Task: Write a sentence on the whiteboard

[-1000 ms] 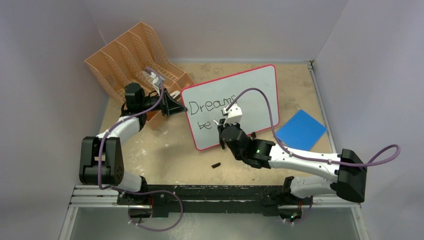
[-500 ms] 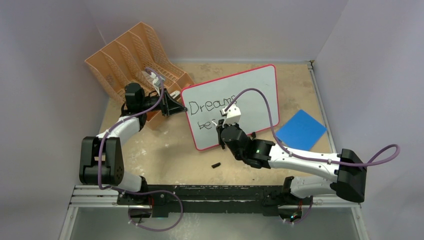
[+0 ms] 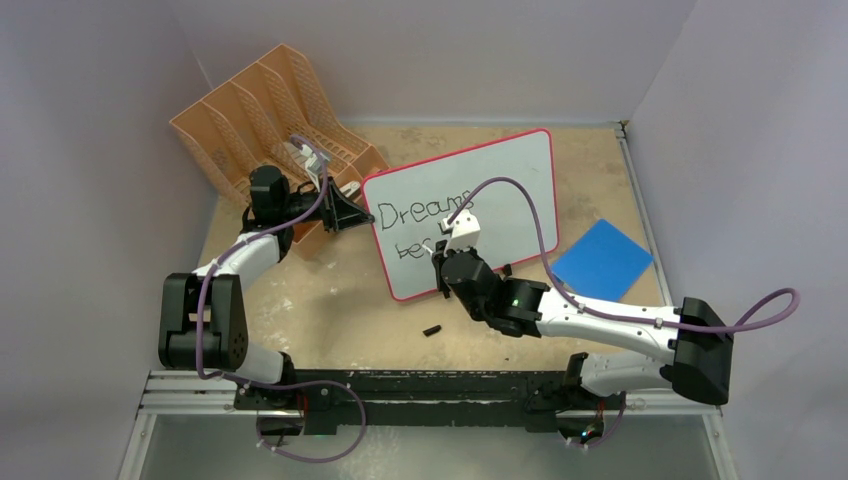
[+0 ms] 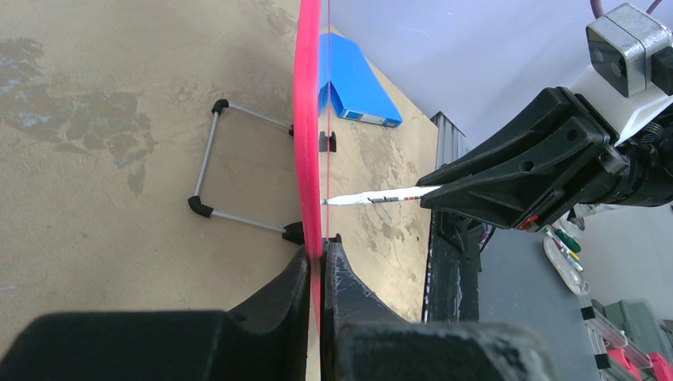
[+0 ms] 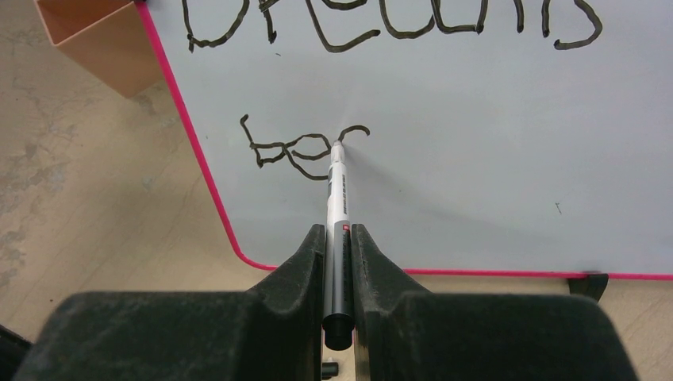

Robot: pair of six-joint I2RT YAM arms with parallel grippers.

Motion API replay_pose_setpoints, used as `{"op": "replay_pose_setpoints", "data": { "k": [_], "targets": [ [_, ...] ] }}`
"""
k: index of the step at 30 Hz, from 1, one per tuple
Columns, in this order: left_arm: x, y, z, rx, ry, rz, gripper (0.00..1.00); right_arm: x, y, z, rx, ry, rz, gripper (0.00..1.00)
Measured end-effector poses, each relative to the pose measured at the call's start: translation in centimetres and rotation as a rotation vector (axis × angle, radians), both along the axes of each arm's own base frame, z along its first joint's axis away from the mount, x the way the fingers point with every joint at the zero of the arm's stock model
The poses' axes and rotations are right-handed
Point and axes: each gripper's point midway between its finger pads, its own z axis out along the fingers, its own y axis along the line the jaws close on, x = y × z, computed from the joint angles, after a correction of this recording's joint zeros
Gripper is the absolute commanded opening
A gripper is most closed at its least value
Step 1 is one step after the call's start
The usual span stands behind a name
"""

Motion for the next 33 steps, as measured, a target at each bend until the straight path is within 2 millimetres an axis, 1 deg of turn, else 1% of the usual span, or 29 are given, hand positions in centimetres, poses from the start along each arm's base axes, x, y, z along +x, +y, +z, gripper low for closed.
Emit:
{"op": "replay_pose_setpoints", "data": {
  "k": [13, 23, 33],
  "targets": [
    [0.0, 0.0, 0.0, 0.000, 0.002, 0.000, 0.00, -0.1, -0.1, -0.3, -0.005, 0.011, -0.002, 0.00],
    [0.0, 0.0, 0.0, 0.001, 0.003, 0.003, 0.00, -0.4, -0.6, -1.0, -0.039, 0.029, -0.003, 0.00],
    [0.0, 0.0, 0.0, 0.001, 0.003, 0.003, 0.00, -0.4, -0.8, -1.0, -0.037, 0.032, -0.015, 0.00]
  ]
}}
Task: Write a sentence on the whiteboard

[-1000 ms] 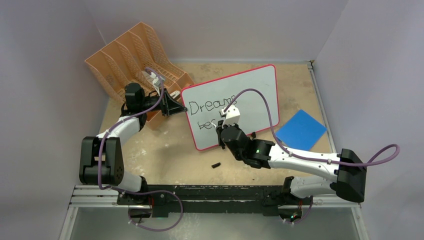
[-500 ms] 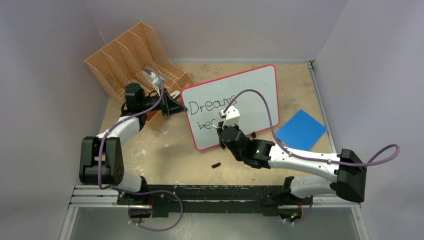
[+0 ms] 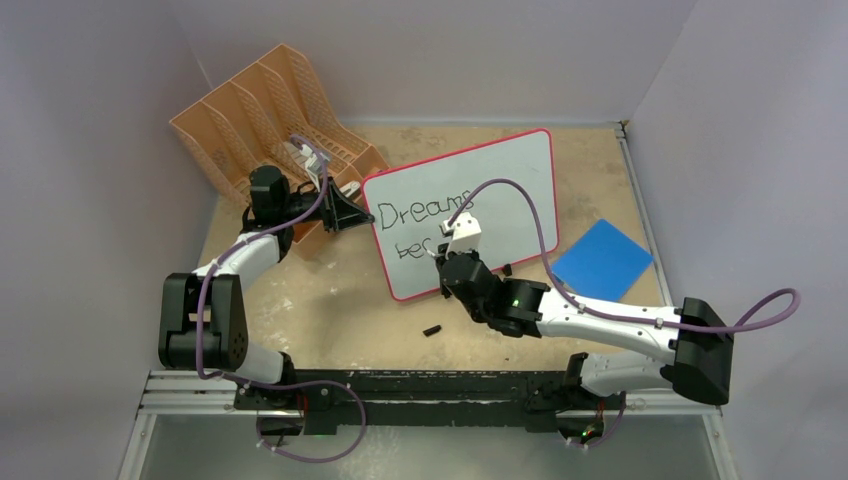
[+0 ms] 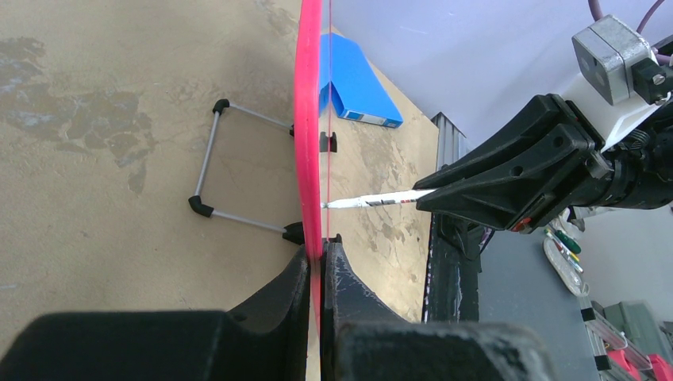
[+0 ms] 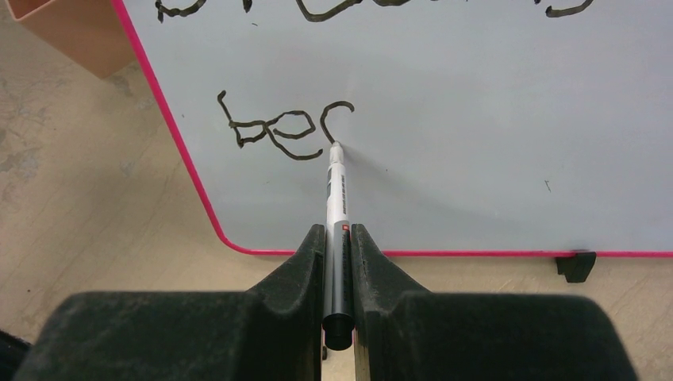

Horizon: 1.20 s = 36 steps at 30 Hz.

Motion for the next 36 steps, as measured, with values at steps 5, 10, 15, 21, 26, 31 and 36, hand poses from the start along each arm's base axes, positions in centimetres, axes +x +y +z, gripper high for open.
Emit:
{"op": "replay_pose_setpoints", "data": {
  "k": [5, 10, 15, 21, 26, 31, 36],
  "targets": [
    [0.0, 0.0, 0.0, 0.000, 0.000, 0.000, 0.00, 0.1, -0.5, -0.1, -0.011, -0.001, -0.018, 0.00],
    [0.0, 0.0, 0.0, 0.000, 0.000, 0.000, 0.00, 0.1, -0.8, -0.1, -0.018, -0.004, -0.033, 0.00],
    [0.0, 0.0, 0.0, 0.000, 0.000, -0.001, 0.00, 0.3, -1.2, 0.1, -0.022, -0.015, -0.052, 0.00],
    [0.0, 0.0, 0.0, -0.001, 0.000, -0.002, 0.00, 0.2, -1.6, 1.1, 0.010, -0.033, -0.048, 0.00],
    [0.0, 0.0, 0.0, -0.001, 0.000, -0.002, 0.00, 0.2, -1.6, 2.2, 0.048, -0.053, -0.048, 0.00],
    [0.0, 0.0, 0.0, 0.000, 0.000, -0.002, 0.00, 0.4, -1.6, 2.1, 0.046, -0.056, -0.057, 0.00],
    [0.0, 0.0, 0.0, -0.001, 0.000, -0.002, 0.00, 0.9, -1.9, 2.2, 0.045, -0.065, -0.076, 0.00]
  ]
}}
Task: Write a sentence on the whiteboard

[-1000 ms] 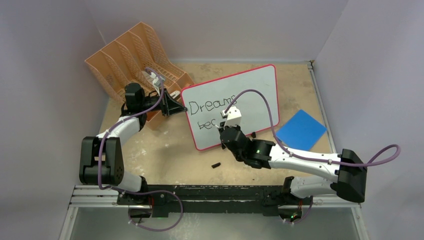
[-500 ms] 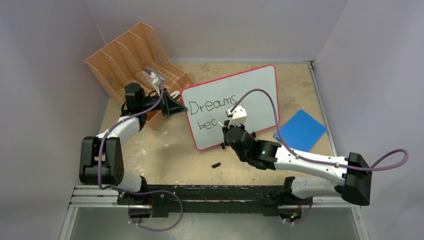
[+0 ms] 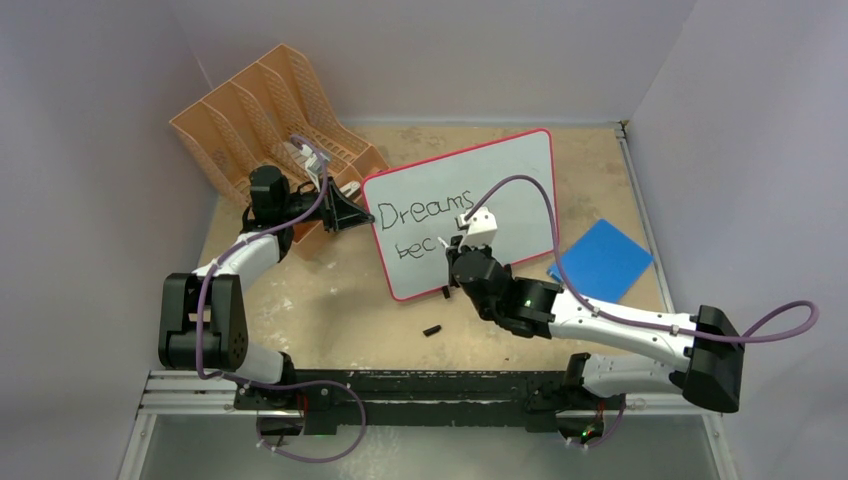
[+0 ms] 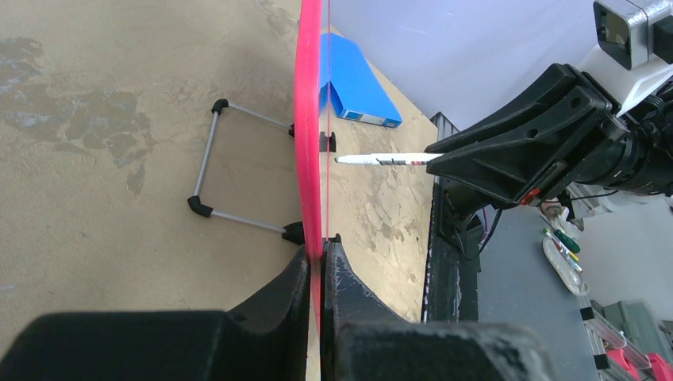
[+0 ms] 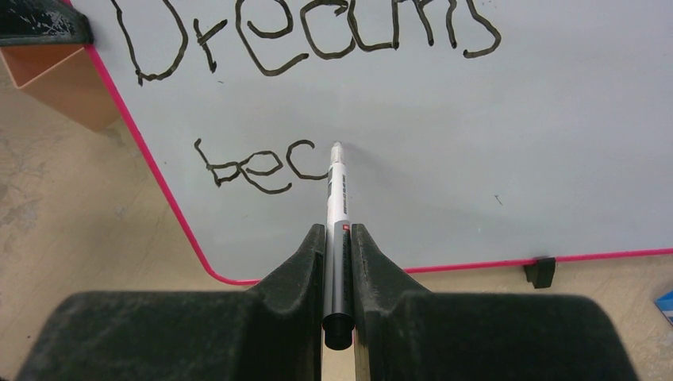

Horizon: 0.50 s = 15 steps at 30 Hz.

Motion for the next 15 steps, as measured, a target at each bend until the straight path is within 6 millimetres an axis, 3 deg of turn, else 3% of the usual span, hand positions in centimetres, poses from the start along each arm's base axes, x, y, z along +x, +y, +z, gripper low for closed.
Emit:
{"op": "replay_pose_setpoints", "data": {
  "k": [15],
  "targets": [
    [-0.01, 0.00, 0.00, 0.000, 0.000, 0.000, 0.00, 0.52, 0.05, -0.27, -0.009, -0.004, -0.007, 0.00]
  ]
}}
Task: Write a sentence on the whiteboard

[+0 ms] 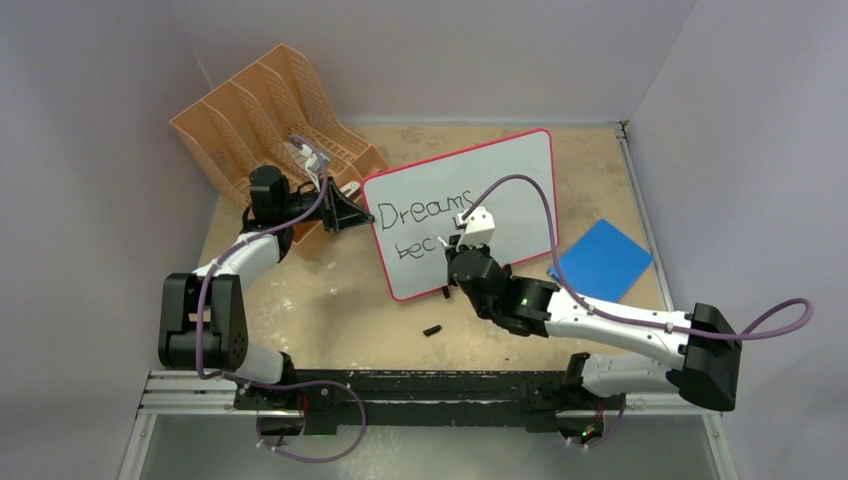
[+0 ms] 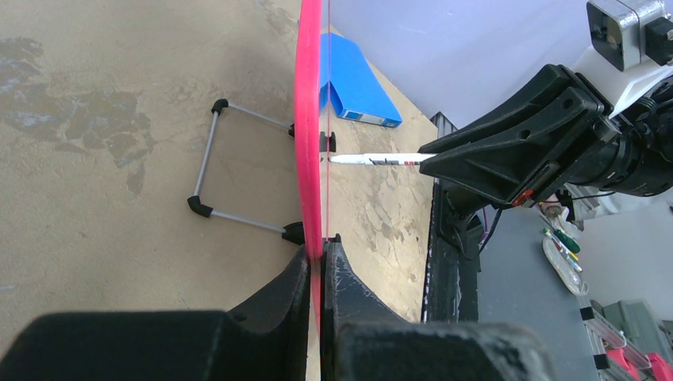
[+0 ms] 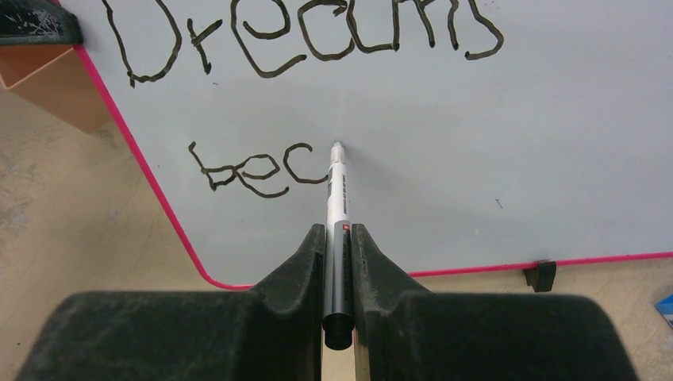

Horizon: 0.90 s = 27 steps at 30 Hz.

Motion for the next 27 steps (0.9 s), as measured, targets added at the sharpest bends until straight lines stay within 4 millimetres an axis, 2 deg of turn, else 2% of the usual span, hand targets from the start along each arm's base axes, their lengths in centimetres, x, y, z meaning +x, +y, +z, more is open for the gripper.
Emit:
{"op": "replay_pose_setpoints", "data": {
  "k": [27],
  "targets": [
    [0.0, 0.0, 0.0, 0.000, 0.000, 0.001, 0.00, -0.6, 0.6, -1.3, -0.014, 0.046, 0.044, 0.00]
  ]
}}
